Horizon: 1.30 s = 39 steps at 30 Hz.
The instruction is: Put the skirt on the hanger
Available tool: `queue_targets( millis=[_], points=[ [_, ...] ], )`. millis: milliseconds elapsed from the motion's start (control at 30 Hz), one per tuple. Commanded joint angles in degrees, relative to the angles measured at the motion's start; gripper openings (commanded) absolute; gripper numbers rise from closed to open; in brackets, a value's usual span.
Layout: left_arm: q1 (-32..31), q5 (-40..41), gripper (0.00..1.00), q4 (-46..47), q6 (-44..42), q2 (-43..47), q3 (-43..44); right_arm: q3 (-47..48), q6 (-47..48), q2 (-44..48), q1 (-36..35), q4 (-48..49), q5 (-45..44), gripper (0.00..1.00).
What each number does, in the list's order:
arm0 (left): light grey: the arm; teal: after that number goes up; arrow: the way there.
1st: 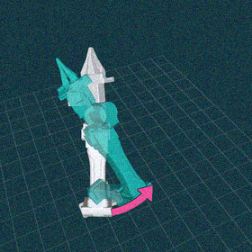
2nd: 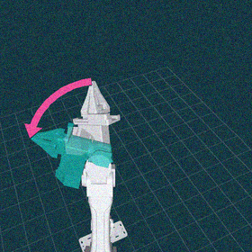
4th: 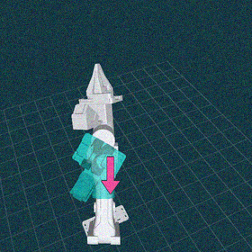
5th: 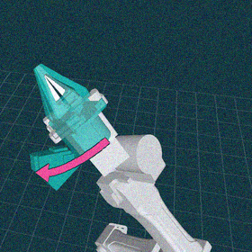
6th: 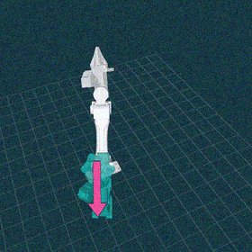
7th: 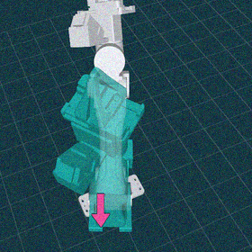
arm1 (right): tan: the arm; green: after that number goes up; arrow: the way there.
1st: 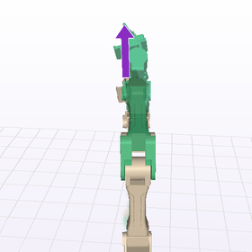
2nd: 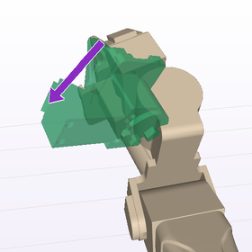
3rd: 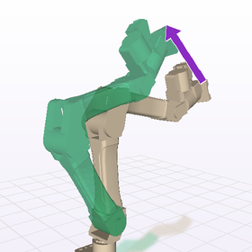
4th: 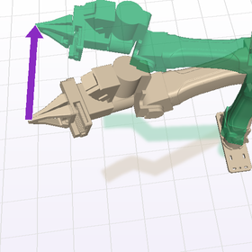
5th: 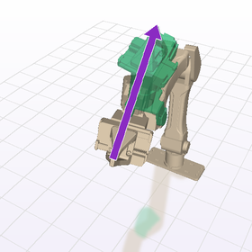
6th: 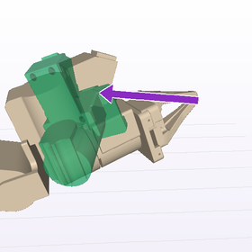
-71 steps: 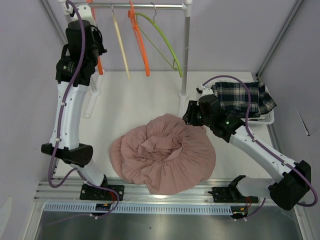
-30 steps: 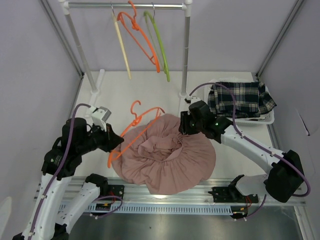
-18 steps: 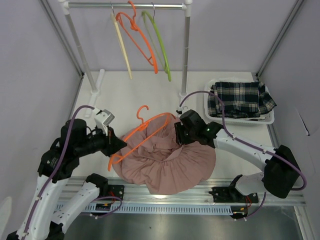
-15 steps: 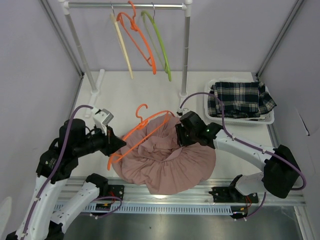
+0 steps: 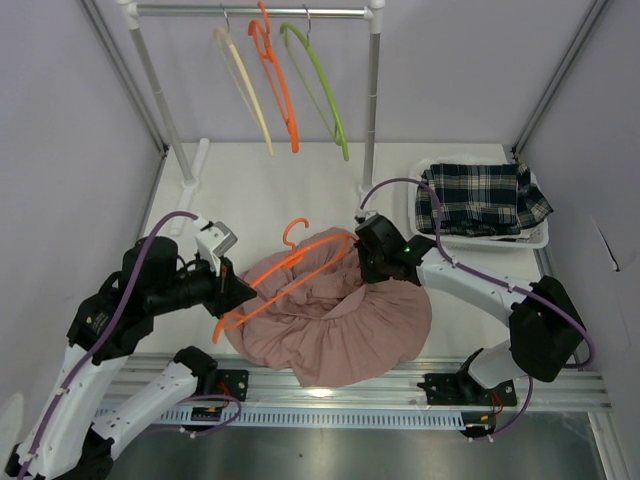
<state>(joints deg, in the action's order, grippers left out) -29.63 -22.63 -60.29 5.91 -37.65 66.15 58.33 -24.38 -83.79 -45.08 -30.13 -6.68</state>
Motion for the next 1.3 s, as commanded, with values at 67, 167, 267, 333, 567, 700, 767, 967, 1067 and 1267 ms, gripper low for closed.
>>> queue_targets(
  millis=[67,167,267,333,567,700,767,967,1067,1267],
  points=[
    [-2.01,1.19,0.00,0.62,-1.25,-0.06,1.53,4.25,-1.54,-0.59,0.87,-0.28,-1.85,0.11],
    [-2.28,1.10,0.00,0.44,-1.08,0.12,1.17,4.95,-1.81,-0.94,0.87,-0.63,-2.55,0.10],
    [-2.37,1.63,0.00,0.26,-0.99,0.12,1.09,5.31,-1.81,-0.76,1.13,-1.16,-2.99,0.09],
    [-2.37,1.10,0.00,0.26,-0.99,-0.14,1.52,5.39,-1.90,-0.85,1.57,-1.86,-3.43,0.09],
    [-2.37,-0.48,0.00,0.35,-0.82,0.03,0.91,4.78,-1.55,0.73,3.33,-2.74,-3.69,0.09],
    [-2.54,-1.53,0.00,0.26,-0.38,0.21,-0.32,4.69,-1.37,1.17,4.21,-2.65,-3.78,0.09],
    [-2.63,-1.89,0.00,0.18,-0.11,-0.14,-0.76,4.69,-1.37,1.26,4.30,-2.57,-3.78,0.09],
    [-3.33,-2.24,0.00,-0.09,-0.02,-0.85,-0.76,4.34,-1.46,1.70,4.56,-2.30,-4.14,0.09],
    [-3.60,-2.15,0.00,-0.18,0.06,-1.29,-1.55,4.08,-1.46,2.14,4.74,-2.39,-4.13,0.09],
    [-3.95,-2.32,0.00,-0.18,0.24,-2.43,-1.99,3.55,-1.20,3.28,5.09,-2.21,-4.05,0.09]
  ],
)
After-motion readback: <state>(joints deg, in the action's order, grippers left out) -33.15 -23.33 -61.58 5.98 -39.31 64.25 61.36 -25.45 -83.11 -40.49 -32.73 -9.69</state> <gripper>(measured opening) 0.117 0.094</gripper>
